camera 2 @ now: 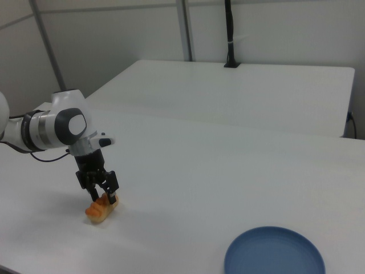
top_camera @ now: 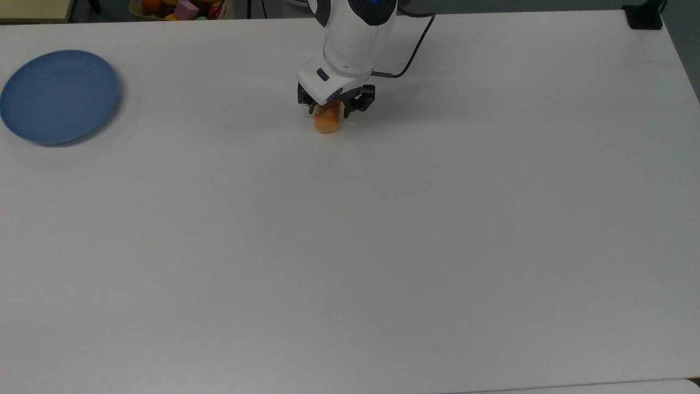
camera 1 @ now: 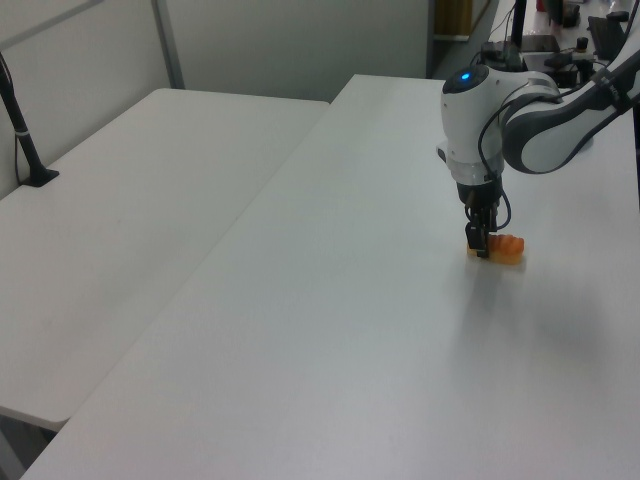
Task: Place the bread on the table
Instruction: 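Lower the bread roll onto the bare table and open the gripper, then raise the open gripper up away from the bread roll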
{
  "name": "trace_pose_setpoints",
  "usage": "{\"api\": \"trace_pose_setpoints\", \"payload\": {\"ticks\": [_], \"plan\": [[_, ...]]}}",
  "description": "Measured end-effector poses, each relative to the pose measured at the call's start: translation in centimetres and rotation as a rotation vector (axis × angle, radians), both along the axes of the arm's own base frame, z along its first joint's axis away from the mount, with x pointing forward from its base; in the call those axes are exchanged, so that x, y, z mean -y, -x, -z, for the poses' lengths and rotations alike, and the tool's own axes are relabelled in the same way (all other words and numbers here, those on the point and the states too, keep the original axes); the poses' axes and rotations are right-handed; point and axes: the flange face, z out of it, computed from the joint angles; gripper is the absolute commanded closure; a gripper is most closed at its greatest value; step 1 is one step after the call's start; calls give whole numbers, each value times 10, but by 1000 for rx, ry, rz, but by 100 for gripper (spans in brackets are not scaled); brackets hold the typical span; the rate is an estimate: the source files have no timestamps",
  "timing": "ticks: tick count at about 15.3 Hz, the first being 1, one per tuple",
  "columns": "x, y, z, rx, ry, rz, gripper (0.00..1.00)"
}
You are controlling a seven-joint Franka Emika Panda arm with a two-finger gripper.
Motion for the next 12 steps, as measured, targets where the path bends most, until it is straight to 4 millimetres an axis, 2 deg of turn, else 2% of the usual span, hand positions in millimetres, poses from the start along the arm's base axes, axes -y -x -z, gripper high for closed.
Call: {"api": "trace_pose_setpoints", "payload": {"ticks": [2,4,6,7,8,9,12], "plan": [[0,-1,-2,5,-1,1,0],[1,-5,-17,31,-4,8,0],[6,-10,-41,50,0,24,0],[11,-14,-57,58,-5,43,0],[19,-20,-85,65,-35,71,0],[26,-24,-102,63,-61,84,0],[69,-36,-164,66,-121,136,0]]}}
